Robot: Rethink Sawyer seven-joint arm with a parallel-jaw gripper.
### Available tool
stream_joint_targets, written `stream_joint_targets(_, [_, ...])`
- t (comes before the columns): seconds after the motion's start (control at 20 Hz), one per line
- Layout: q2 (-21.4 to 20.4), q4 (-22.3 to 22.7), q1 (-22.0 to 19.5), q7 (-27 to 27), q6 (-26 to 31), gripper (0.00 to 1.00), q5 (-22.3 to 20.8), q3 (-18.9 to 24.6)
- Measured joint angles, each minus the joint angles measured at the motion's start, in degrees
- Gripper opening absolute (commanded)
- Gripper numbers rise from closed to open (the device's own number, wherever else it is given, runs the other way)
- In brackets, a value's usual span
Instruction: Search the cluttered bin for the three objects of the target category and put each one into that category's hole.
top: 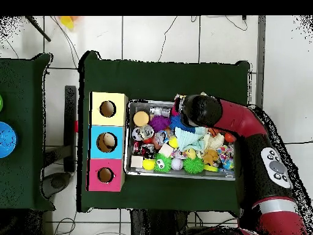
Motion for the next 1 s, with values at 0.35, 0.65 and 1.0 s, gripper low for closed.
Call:
stream_joint_targets(0.35, [0.1,0.0,-1.9,0.0,0.0,1.00,-0.1,1.2])
stream_joint_targets(0.65, [0.1,0.0,-2.4,0.0,0.0,1.00,-0.2,1.8])
stream_joint_targets(1.0, [0.1,0.0,-2.5,0.0,0.0,0.00,-0.4,1.9])
